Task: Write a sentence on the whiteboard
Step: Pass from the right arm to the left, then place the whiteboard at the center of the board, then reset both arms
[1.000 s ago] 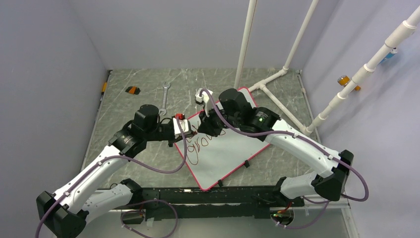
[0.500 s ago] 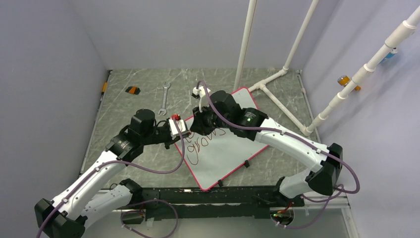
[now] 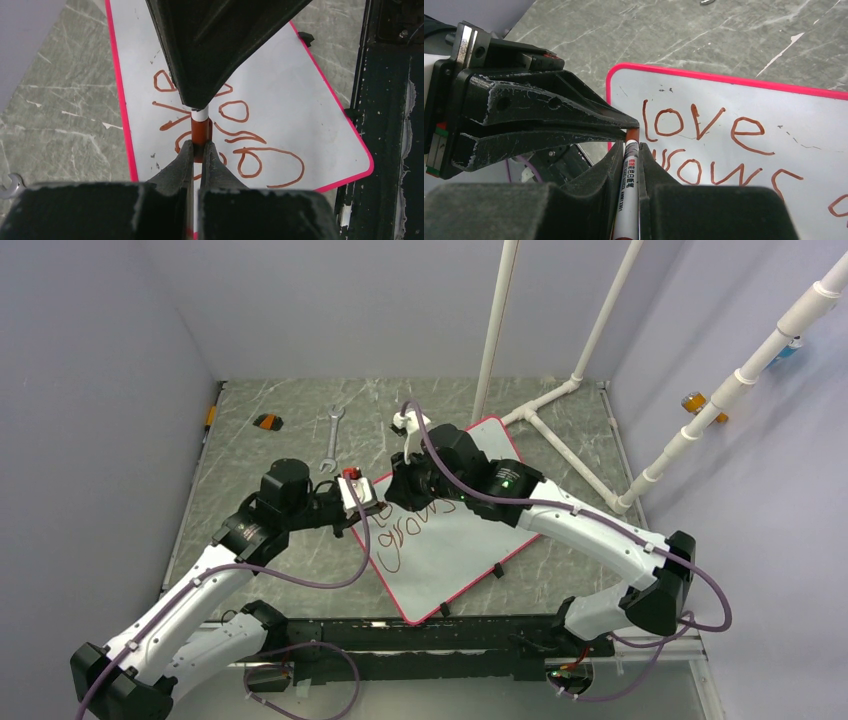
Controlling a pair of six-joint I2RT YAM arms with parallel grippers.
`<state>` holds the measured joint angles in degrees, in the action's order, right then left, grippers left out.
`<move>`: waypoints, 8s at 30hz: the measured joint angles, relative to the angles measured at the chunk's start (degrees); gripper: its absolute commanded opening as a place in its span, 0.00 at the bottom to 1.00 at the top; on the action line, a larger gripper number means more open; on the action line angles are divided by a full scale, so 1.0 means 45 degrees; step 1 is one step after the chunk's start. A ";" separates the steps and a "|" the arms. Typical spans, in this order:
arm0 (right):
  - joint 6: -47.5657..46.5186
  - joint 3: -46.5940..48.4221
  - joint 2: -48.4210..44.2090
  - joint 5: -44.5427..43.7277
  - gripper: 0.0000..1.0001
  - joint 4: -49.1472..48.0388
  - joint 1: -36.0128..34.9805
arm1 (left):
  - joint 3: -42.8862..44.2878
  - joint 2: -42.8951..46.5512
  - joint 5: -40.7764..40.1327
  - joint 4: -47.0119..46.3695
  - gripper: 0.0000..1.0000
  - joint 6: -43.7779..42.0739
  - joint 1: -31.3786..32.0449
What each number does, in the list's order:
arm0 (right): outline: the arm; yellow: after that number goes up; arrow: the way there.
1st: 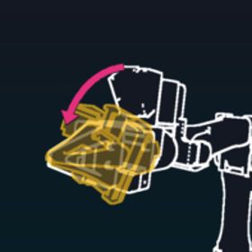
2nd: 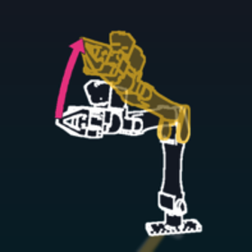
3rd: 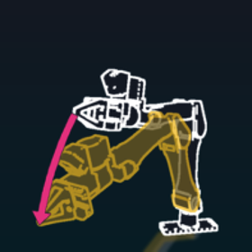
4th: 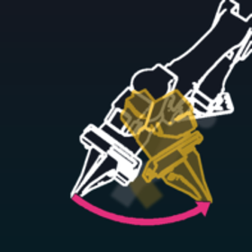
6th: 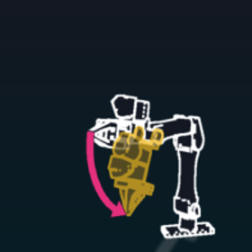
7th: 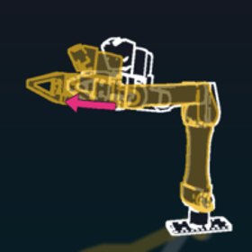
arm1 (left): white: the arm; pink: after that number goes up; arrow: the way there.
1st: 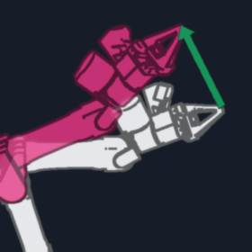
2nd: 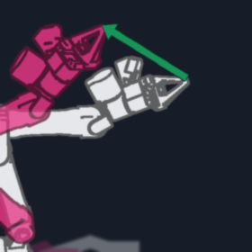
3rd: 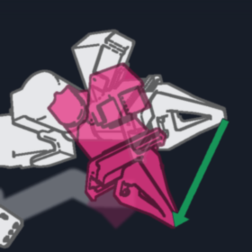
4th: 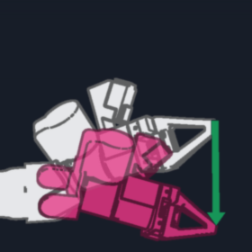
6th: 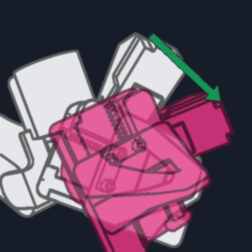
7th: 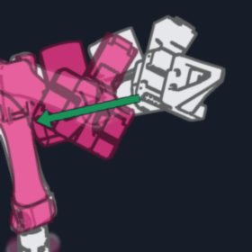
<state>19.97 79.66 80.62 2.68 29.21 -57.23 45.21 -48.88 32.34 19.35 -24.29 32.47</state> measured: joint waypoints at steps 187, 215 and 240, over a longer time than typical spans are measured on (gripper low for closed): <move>0.0481 -0.3580 -0.7456 -0.3691 1.00 0.2098 -0.0019 | 0.3721 0.0340 -0.4930 0.3079 0.89 0.6965 -0.2594; 0.0583 -0.4639 -0.9389 -0.4755 1.00 0.1812 -0.0019 | 1.1118 -1.1196 0.0262 0.3283 0.66 0.6169 -0.0879; 0.2035 -0.7723 -1.2658 -0.3886 1.00 0.2191 -0.0019 | 0.7286 -0.6815 -0.2123 0.0597 0.99 0.5965 -0.0743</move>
<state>29.12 44.91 23.66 -14.81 39.07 -57.32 78.00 -79.55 22.79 22.04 2.55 29.12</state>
